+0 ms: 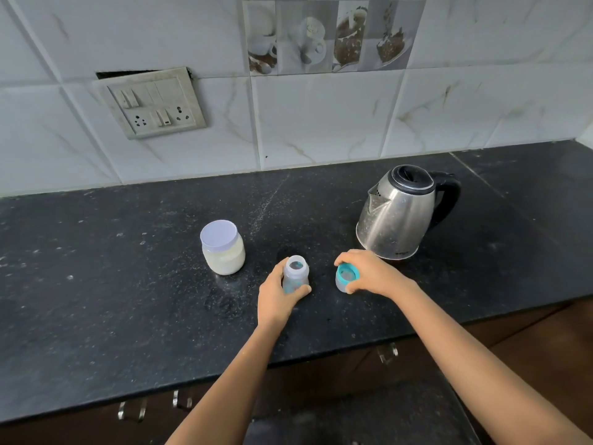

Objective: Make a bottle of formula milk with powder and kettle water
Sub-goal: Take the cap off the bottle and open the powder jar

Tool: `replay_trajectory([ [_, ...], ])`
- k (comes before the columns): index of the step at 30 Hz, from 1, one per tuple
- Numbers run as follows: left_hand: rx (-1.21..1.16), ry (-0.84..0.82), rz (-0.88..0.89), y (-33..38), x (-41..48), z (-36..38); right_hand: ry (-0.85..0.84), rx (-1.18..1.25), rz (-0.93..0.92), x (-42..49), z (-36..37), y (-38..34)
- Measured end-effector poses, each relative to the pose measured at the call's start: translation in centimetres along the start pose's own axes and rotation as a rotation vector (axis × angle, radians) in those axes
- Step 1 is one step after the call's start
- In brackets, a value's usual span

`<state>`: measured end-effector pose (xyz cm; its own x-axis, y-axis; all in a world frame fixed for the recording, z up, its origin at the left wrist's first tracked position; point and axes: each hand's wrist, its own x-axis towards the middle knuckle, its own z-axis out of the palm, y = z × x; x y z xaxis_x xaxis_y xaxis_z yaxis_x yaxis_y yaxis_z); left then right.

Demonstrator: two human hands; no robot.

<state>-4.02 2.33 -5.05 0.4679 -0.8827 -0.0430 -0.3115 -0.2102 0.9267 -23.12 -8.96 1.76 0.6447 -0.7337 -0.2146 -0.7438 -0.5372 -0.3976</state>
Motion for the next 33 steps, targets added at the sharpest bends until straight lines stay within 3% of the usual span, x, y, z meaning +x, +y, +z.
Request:
replay_trajectory([
  [8, 0.025, 0.079, -0.048, -1.8, -1.4, -1.8, -0.041, -0.015, 0.041, 0.1, 0.1, -0.3],
  [15, -0.097, 0.433, -0.100, -2.3, -1.6, -5.9, 0.244, 0.126, -0.232, 3.9, -3.4, -8.2],
  [19, -0.059, 0.480, -0.139, -2.9, -1.0, -7.9, 0.131, 0.097, -0.336, 8.8, -1.6, -14.4],
  [25, 0.014, 0.499, -0.198, -3.9, -1.4, -9.9, -0.114, 0.000, -0.290, 14.2, 2.7, -20.0],
  [30, 0.015, 0.488, -0.210, -4.8, -2.5, -11.4, -0.031, -0.033, -0.272, 14.9, 3.8, -20.7],
  [33, 0.027, 0.455, -0.205, -5.2, -3.4, -11.9, -0.106, -0.057, -0.356, 13.4, 3.4, -20.6],
])
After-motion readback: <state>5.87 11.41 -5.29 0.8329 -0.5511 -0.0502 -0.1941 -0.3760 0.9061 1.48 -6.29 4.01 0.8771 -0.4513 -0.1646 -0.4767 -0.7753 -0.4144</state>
